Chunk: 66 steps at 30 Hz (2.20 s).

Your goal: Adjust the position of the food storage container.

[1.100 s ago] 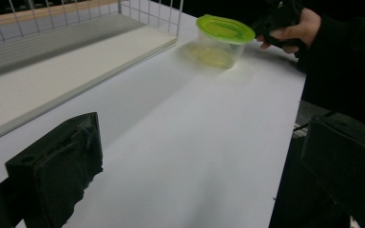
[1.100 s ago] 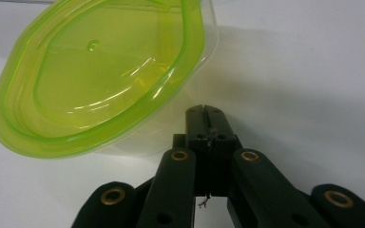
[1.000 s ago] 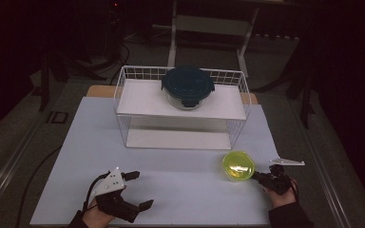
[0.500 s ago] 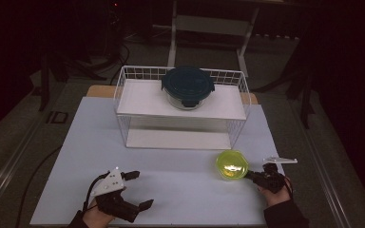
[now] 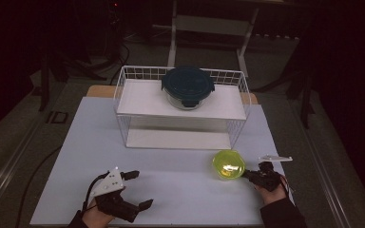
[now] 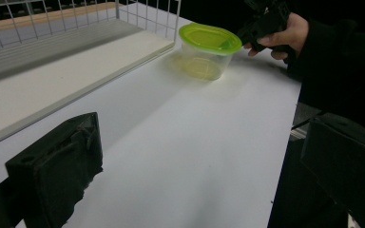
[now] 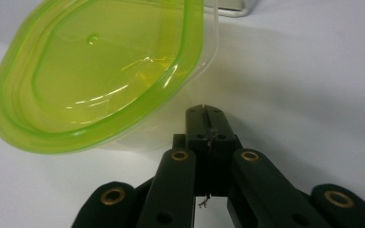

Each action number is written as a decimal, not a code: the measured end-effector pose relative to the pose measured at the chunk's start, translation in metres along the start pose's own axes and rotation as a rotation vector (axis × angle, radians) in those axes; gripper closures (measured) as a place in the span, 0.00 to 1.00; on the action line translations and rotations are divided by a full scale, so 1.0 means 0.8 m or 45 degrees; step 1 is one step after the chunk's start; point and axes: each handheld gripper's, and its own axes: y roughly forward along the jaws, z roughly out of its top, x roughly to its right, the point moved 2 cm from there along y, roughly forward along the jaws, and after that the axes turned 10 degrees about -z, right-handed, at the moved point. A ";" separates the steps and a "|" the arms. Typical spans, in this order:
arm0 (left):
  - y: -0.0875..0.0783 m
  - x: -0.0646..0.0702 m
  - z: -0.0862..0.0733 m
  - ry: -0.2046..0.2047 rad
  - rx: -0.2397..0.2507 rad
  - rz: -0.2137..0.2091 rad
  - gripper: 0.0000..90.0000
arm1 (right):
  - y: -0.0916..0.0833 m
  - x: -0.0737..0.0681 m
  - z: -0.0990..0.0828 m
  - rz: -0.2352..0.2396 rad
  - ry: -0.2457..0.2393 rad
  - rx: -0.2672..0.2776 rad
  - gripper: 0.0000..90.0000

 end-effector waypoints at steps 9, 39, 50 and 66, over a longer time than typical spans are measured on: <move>0.000 0.000 0.000 0.003 -0.003 0.001 0.00 | 0.012 -0.019 0.010 0.048 -0.039 -0.017 1.00; -0.004 -0.001 -0.001 0.015 -0.003 0.013 0.00 | 0.052 -0.082 0.041 0.162 -0.141 -0.056 1.00; -0.005 -0.001 0.000 0.012 0.000 0.011 0.00 | 0.067 -0.122 0.047 0.237 -0.201 -0.083 1.00; -0.004 0.000 -0.001 0.015 -0.003 0.008 0.00 | 0.086 -0.152 0.057 0.264 -0.258 -0.093 1.00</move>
